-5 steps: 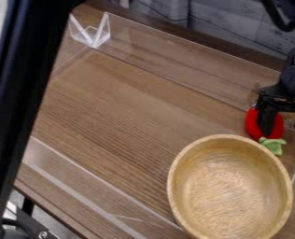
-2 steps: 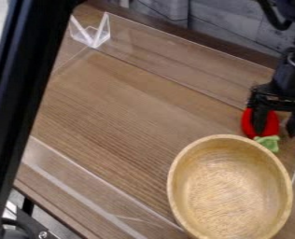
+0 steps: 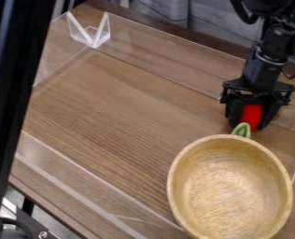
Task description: Move the red fruit to the left
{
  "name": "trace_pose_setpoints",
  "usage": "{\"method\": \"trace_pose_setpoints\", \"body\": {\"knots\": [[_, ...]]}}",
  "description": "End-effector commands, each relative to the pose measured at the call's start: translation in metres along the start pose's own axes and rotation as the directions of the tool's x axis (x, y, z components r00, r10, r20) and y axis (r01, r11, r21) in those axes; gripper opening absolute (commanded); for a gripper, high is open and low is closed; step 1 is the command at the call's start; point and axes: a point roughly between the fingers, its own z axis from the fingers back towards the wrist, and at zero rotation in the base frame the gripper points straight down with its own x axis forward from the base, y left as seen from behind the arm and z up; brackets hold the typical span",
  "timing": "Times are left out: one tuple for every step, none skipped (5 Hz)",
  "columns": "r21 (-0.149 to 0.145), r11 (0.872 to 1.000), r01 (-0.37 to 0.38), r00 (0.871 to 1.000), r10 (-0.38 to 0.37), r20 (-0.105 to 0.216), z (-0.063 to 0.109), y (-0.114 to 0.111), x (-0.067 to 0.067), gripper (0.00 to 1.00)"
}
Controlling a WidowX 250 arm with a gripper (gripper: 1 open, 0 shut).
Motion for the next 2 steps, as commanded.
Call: {"method": "trace_pose_setpoints", "body": {"knots": [[-0.093,0.995,-0.035,0.999,0.039,0.034,0.044,-0.009,-0.002,0.0],[-0.133,0.989,-0.068,0.997,0.071,0.018,0.07,-0.009,-0.009,0.0]]}}
